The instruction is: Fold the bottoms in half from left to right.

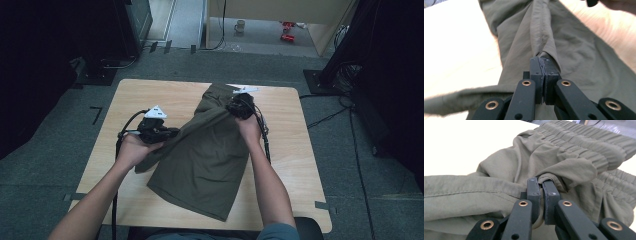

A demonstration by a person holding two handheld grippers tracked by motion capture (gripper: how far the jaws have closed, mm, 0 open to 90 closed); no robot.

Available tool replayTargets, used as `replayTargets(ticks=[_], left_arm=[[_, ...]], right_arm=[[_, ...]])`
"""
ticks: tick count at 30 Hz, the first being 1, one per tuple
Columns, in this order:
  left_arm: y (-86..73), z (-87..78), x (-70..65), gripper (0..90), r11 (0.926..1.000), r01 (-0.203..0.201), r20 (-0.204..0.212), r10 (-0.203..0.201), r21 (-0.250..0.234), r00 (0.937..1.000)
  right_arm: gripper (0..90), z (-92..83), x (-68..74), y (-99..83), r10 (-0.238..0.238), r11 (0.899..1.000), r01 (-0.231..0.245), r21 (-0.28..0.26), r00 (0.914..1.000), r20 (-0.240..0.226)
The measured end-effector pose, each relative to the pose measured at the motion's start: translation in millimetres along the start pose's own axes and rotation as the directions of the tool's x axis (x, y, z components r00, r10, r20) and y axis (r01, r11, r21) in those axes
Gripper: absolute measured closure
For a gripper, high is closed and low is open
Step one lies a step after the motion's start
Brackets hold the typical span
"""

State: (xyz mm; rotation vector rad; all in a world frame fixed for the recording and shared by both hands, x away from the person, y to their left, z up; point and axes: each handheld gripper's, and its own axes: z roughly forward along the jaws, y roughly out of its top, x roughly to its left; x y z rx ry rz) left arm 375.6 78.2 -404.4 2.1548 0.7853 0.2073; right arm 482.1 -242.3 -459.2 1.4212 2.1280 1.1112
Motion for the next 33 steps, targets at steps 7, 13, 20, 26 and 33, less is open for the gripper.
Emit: replayTargets(ticks=[7,13,20,26,33], left_arm=[[24.7,-13.3,-29.5,89.5,0.9988,-0.047,0.048,0.048,-0.012,0.9977],[45.7,-12.1,-54.8,89.4,0.9973,-0.072,0.104,0.073,-0.017,0.9919],[60.4,11.7,-76.7,89.3,0.9952,-0.098,0.165,0.097,-0.001,0.9816],[66.5,43.5,-103.8,89.2,0.9938,-0.111,0.216,0.110,-0.007,0.9702],[68.7,69.8,-115.9,89.3,0.9970,-0.074,0.256,0.077,-0.021,0.9635]], right_arm=[[85.8,-13.9,0.5,18.3,-0.017,0.999,0.017,-0.039,0.9999,0.000],[85.1,-19.7,-3.4,21.7,-0.022,0.999,0.023,-0.040,0.9997,0.012],[84.6,-20.0,-10.2,18.2,-0.015,1.000,0.015,-0.011,0.9997,0.019],[80.8,-26.0,-20.5,15.3,-0.028,1.000,0.028,0.013,0.9984,0.049],[79.0,-31.6,-30.7,10.1,-0.030,0.999,0.026,0.046,0.9962,0.082]])
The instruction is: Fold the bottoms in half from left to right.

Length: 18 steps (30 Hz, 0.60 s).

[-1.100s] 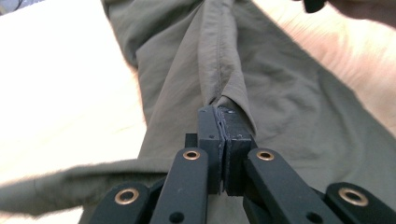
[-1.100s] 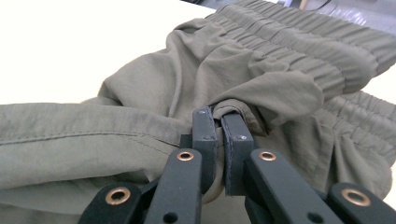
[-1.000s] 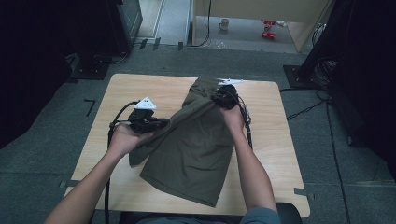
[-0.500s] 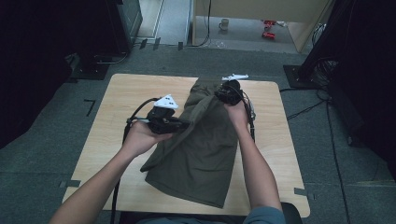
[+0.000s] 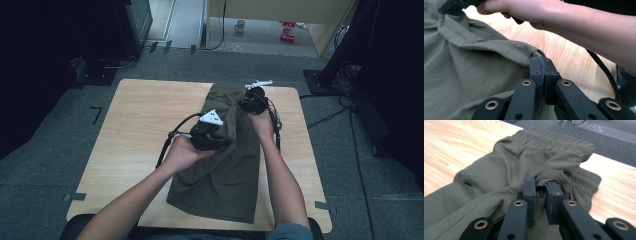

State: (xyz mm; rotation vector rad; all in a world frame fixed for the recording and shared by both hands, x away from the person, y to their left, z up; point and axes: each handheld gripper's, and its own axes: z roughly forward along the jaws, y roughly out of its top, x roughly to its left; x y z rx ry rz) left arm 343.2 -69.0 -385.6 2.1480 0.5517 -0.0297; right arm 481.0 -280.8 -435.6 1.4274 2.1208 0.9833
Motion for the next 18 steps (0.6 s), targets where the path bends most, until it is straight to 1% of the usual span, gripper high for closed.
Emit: replayTargets(ticks=[1,2,3,6,8,9,10,11,12,13,14,15,16,17,18], left_arm=[[0.1,4.0,-0.8,89.3,1.0000,0.004,0.004,-0.004,-0.001,1.0000],[0.2,7.7,-1.6,89.3,1.0000,0.005,0.007,-0.005,-0.004,1.0000],[0.1,11.4,-2.5,89.3,1.0000,0.007,0.009,-0.007,-0.006,0.9999],[-0.3,21.4,-4.6,89.3,0.9999,0.004,0.011,-0.004,-0.010,0.9999],[-0.5,27.1,-6.4,89.3,0.9997,0.012,0.014,-0.012,-0.021,0.9998],[-0.2,29.6,-7.4,89.4,0.9994,0.018,0.017,-0.017,-0.031,0.9997],[0.6,31.9,-8.5,89.4,0.9990,0.021,0.022,-0.020,-0.040,0.9996],[2.1,37.8,-11.3,89.3,0.9976,0.024,0.020,-0.022,-0.065,0.9995],[2.1,37.8,-11.3,89.2,0.9976,0.024,0.020,-0.022,-0.065,0.9995],[2.4,41.5,-12.0,89.0,0.9972,0.029,0.021,-0.027,-0.068,0.9994],[2.3,45.5,-12.2,88.7,0.9975,0.039,0.035,-0.037,-0.058,0.9987],[0.7,52.5,-12.4,87.1,0.9985,0.043,0.055,-0.041,-0.033,0.9976],[-0.5,54.2,-12.9,80.9,0.9987,0.035,0.052,-0.033,-0.037,0.9981],[-0.5,54.2,-12.9,74.5,0.9987,0.035,0.052,-0.033,-0.037,0.9981],[-1.7,54.5,-10.9,72.7,0.9986,0.032,0.058,-0.030,-0.041,0.9979]], right_arm=[[76.4,-2.1,-2.2,-4.3,-0.014,1.000,0.014,-0.012,0.9998,0.015],[76.4,-2.1,-2.2,-4.3,-0.014,1.000,0.014,-0.012,0.9998,0.015],[72.4,-4.8,-5.6,-8.2,-0.015,1.000,0.015,-0.007,0.9996,0.024],[70.7,-8.4,-9.8,-13.3,-0.011,1.000,0.012,-0.021,0.9995,0.031],[70.1,-10.4,-14.9,-17.7,0.007,1.000,-0.007,0.002,0.9999,0.012],[70.1,-12.7,-17.9,-24.5,-0.005,1.000,0.005,-0.004,0.9997,0.023],[70.1,-13.3,-19.7,-27.1,-0.002,1.000,0.002,0.004,0.9997,0.025],[70.1,-13.9,-21.8,-29.6,0.001,1.000,-0.001,0.007,0.9997,0.023],[70.0,-14.8,-23.5,-31.9,0.008,1.000,-0.008,0.012,0.9997,0.024],[69.7,-15.5,-25.4,-33.4,0.014,1.000,-0.014,0.024,0.9996,0.024],[69.7,-16.6,-27.0,-35.3,0.013,1.000,-0.013,0.019,0.9996,0.026],[69.7,-18.4,-27.9,-37.4,0.012,1.000,-0.012,0.010,0.9995,0.030],[69.7,-20.0,-28.6,-38.6,0.016,1.000,-0.017,0.010,0.9994,0.030],[69.7,-20.0,-28.6,-38.6,0.016,1.000,-0.017,0.010,0.9994,0.030],[69.3,-23.5,-30.1,-40.8,0.011,1.000,-0.011,0.009,0.9995,0.028]])
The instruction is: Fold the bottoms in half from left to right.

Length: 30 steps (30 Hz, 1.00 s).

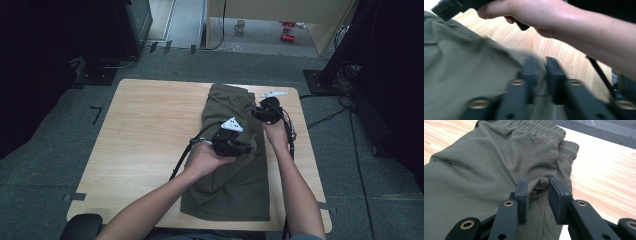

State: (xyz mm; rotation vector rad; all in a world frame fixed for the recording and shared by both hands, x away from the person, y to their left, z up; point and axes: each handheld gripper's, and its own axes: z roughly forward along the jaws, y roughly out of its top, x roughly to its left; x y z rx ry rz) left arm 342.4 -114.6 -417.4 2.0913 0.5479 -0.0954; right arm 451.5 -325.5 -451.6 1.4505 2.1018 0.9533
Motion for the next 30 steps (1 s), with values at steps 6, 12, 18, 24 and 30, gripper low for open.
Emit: replayTargets(ticks=[6,12,18,24,30], left_arm=[[-1.8,-11.6,13.7,66.5,0.9997,-0.023,-0.026,0.023,-0.002,0.9994],[-11.8,-20.4,33.3,65.0,0.9988,-0.037,-0.076,0.039,0.034,0.9964],[-19.8,-27.6,49.6,64.7,0.9978,-0.044,-0.109,0.049,0.049,0.9928],[-35.7,-39.7,75.7,63.9,0.9973,-0.049,-0.167,0.057,0.055,0.9843],[-50.0,-41.4,94.3,60.4,0.9973,-0.014,-0.179,0.027,0.072,0.9834]], right_arm=[[66.9,-7.8,-0.3,-4.2,-0.002,1.000,0.002,-0.006,0.9999,-0.011],[65.6,-10.3,5.4,-7.8,-0.014,1.000,0.013,-0.021,0.9996,-0.025],[64.6,-10.9,11.1,-11.1,-0.026,0.999,0.025,-0.030,0.9985,-0.048],[63.6,-20.7,20.3,-18.3,-0.059,0.997,0.054,-0.055,0.9954,-0.076],[63.1,-20.0,26.2,-35.1,-0.074,0.997,0.070,-0.045,0.9922,-0.101]])
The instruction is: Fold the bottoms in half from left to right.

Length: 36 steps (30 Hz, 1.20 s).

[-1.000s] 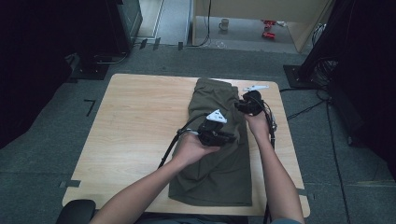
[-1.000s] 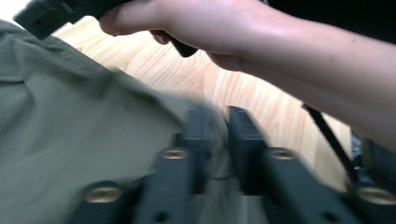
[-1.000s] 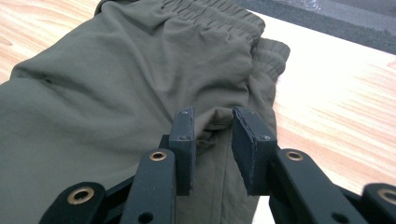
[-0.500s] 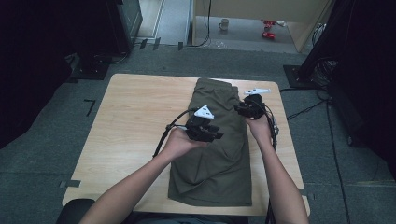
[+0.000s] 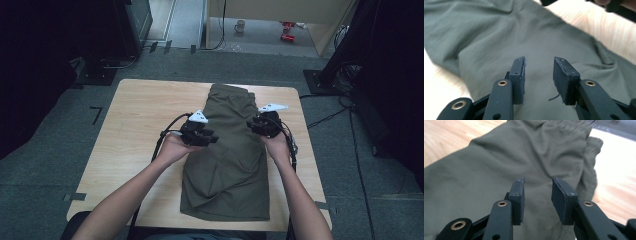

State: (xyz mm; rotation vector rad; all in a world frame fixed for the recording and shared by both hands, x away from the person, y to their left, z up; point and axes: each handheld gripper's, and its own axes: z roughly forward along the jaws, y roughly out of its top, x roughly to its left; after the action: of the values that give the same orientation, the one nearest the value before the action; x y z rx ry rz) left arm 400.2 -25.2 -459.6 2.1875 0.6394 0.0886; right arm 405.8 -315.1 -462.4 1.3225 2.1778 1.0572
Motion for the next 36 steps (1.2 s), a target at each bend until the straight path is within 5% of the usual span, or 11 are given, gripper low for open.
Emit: replayTargets(ticks=[3,12,17,20,25,36], left_arm=[[-5.2,3.7,5.6,58.9,0.9994,-0.002,-0.012,0.002,0.034,0.9999],[-25.1,14.6,15.6,58.8,0.9995,0.020,-0.003,-0.020,0.025,0.9998],[-32.3,18.3,19.3,57.5,0.9992,0.001,0.010,-0.001,0.039,0.9999],[-35.2,20.6,21.0,56.5,0.9982,-0.012,0.006,0.012,0.059,0.9999],[-42.8,22.4,23.6,58.8,0.9983,0.020,0.016,-0.021,0.054,0.9997],[-53.4,10.4,25.9,62.2,0.9987,0.012,-0.013,-0.011,0.050,0.9999]], right_arm=[[63.4,0.8,2.8,-7.6,0.001,1.000,-0.001,0.001,0.9999,-0.015],[59.1,7.6,8.9,-32.5,-0.017,1.000,0.017,0.021,0.9996,-0.022],[53.8,19.0,7.5,-42.6,-0.001,0.997,0.003,0.075,0.9995,-0.031],[52.3,21.4,8.8,-47.2,-0.011,0.998,0.013,0.066,0.9997,-0.021],[50.4,23.1,9.9,-53.2,-0.040,0.999,0.040,0.033,0.9992,-0.009],[50.4,25.4,22.9,-58.0,-0.019,1.000,0.019,-0.011,0.9997,0.013]])
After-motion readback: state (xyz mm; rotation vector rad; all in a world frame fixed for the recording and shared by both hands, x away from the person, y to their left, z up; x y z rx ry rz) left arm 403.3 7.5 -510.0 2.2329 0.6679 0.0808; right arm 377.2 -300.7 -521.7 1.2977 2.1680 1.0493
